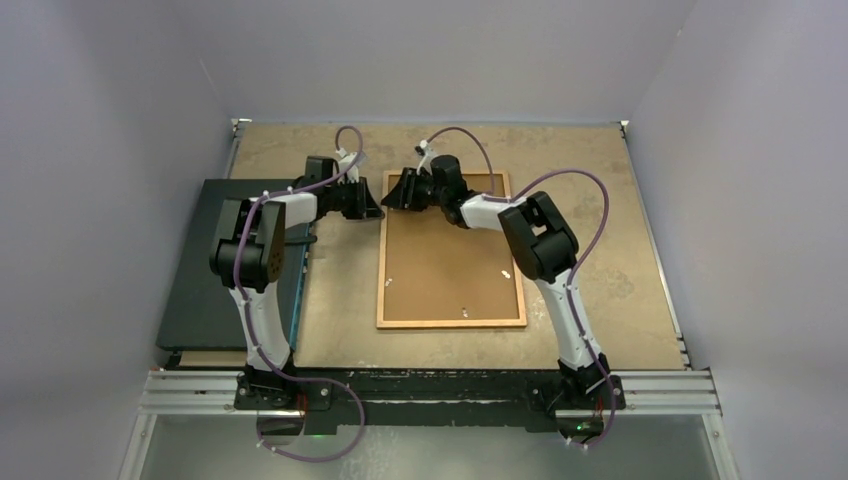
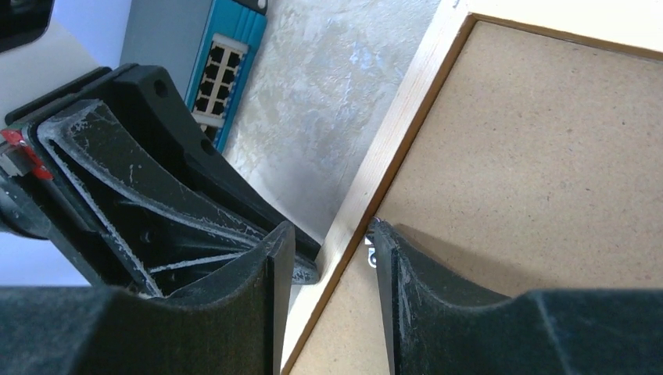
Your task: Put the photo into the frame
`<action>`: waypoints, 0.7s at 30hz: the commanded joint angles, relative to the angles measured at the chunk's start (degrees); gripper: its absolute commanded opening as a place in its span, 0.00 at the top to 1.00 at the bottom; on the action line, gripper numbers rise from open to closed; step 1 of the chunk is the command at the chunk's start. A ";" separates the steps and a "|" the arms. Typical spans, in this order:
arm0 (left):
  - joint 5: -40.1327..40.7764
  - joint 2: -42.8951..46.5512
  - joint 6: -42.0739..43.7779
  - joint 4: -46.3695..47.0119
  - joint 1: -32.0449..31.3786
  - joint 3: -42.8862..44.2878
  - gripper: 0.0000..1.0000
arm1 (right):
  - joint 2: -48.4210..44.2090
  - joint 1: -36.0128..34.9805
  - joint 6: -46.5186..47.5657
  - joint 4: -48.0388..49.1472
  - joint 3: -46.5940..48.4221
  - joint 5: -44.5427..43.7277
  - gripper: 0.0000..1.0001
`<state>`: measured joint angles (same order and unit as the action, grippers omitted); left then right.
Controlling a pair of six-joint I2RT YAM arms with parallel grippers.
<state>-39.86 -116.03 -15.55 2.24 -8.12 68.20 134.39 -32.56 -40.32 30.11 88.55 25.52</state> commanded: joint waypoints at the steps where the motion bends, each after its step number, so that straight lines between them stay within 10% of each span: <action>1: 1.29 -0.18 0.85 -0.02 -1.02 -0.88 0.90 | 2.79 -2.88 5.17 -6.75 4.35 13.47 0.56; 21: 1.66 1.09 1.44 -4.15 -0.60 1.46 0.82 | 4.64 4.41 19.66 -14.01 15.42 20.98 0.47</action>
<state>-38.92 -115.77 -15.40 0.71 -7.97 68.49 137.40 -28.47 -23.86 18.22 99.61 42.17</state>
